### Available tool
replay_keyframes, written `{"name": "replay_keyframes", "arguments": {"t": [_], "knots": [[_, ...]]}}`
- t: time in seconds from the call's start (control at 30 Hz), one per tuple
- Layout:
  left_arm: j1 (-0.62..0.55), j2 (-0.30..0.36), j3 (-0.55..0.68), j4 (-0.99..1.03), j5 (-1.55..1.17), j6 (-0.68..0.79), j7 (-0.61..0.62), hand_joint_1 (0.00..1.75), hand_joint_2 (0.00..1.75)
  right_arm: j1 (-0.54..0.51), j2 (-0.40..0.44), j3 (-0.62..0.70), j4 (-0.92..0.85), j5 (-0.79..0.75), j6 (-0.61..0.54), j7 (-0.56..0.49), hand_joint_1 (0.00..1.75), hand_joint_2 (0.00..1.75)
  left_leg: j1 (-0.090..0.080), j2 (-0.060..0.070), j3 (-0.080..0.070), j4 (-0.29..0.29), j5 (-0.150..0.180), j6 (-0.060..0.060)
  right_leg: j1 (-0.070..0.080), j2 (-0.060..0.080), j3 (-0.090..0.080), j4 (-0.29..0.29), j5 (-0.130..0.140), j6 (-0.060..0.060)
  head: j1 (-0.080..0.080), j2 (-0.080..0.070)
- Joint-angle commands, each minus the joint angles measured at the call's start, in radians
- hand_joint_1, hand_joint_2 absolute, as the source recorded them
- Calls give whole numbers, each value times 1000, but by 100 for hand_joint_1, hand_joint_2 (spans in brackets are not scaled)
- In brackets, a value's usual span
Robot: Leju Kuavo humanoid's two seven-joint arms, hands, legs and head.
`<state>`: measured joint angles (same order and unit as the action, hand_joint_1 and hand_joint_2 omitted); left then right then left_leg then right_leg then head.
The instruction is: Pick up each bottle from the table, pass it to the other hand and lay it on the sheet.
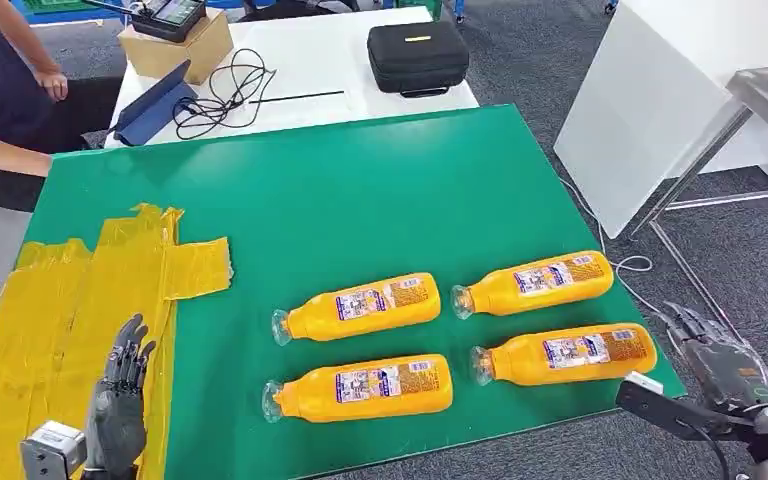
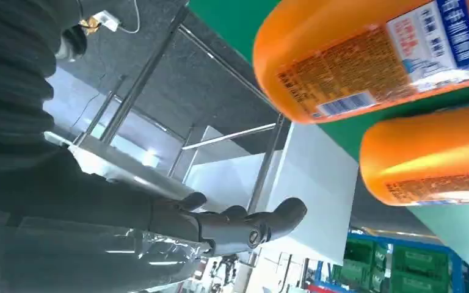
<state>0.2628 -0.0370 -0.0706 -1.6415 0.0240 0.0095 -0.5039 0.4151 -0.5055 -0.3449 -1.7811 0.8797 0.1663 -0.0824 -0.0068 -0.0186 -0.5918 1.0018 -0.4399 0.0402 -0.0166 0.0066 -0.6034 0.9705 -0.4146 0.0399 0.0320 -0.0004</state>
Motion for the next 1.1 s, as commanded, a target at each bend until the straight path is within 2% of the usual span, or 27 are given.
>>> {"name": "replay_keyframes", "arguments": {"t": [0.03, 0.1, 0.23, 0.33, 0.6, 0.7, 0.73, 0.9, 1.1], "knots": [[-13, 19, -22, 52, 8, 6, -1, 0, 0, 21, 19, -18, -22, 5, 17, -2, 0, 175, 1, 0, 3, -1, -1, -2, 1, -1, 4, -1, -1, -1, 0, 0], [16, 6, -10, 22, 12, 26, -9, 0, 0, -2, 26, 18, -5, 26, 23, -22, 0, 175, 1, 0, 4, -1, -2, -2, 1, -1, 5, -1, -2, -2, 0, 0], [31, -8, 13, -10, 6, 40, 5, 0, 0, -204, 24, 190, 175, 78, 21, 1, 0, 175, 2, 6, 4, -1, -2, -2, 2, 5, 4, -3, 1, -1, 0, 0], [6, -13, 17, 9, 0, 22, 20, 0, 0, -284, 11, 253, 269, 74, 17, 19, 0, 175, 3, 11, 5, -2, -2, -2, 3, 8, 6, -4, 2, -2, 0, 0], [0, -17, 19, 15, -1, 21, 21, 0, 0, -271, 3, 253, 264, 66, 8, 18, 0, 175, 2, 4, 5, -1, 1, 1, 2, 1, 6, -2, 0, -1, 0, 0], [-4, -20, 17, 15, -6, 13, 24, 0, 0, -264, 1, 265, 264, 58, 9, 22, 0, 175, 2, 6, 9, 0, -2, -1, 3, 2, 10, -1, -3, -2, 0, 0], [-7, -22, 16, 13, -10, 10, 26, 0, 0, -264, 0, 273, 269, 56, 8, 26, 0, 175, 1, 4, 5, -1, 1, 1, 2, 0, 6, -2, 0, -1, 0, 0], [-20, -31, 14, 14, -21, 3, 38, 0, 0, -290, 9, 305, 313, 50, 0, 38, 0, 175, 1, 4, 3, -1, 1, 1, 2, 1, 5, -2, 1, -1, 0, 0], [-41, -38, 25, 32, -27, -3, 45, 0, 0, -328, 68, 337, 407, 59, -6, 50, 0, 175, 2, 4, 3, -1, 1, 1, 2, 1, 5, -2, 1, -1, 0, 0]]}}
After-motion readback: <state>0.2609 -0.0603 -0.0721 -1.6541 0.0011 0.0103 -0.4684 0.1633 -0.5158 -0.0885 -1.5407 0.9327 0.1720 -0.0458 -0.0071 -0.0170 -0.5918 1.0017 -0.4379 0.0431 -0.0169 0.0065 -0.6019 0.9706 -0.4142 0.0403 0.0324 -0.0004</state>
